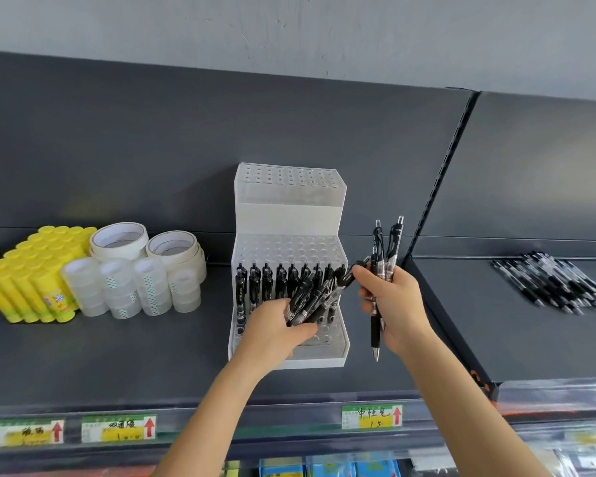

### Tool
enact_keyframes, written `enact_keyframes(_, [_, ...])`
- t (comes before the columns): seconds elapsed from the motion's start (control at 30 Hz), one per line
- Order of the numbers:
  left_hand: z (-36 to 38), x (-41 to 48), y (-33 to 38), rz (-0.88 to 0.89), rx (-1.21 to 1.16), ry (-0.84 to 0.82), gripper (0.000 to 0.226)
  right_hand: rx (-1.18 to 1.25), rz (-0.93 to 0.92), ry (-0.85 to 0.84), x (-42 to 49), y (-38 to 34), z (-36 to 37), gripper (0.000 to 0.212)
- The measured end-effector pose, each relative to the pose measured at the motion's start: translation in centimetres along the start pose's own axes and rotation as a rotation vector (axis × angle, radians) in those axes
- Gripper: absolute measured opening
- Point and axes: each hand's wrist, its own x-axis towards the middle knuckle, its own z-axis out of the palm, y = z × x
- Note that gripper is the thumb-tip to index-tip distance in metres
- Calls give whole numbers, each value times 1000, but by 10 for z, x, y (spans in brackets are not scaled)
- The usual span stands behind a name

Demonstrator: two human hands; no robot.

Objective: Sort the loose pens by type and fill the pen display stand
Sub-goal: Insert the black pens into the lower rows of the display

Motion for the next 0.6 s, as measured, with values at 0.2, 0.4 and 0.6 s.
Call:
enact_keyframes(0.2, [-7,-5,-11,29,31,64,32,-169,-253,117,-2,-13,6,30])
enact_keyframes(0.4, [-11,-10,-16,34,4,94,43,-503,-389,83,-5,-8,17,34])
enact_keyframes(0.6, [-13,-11,-20,36,-65,99,54,-510,-398,74,-4,-8,21,32])
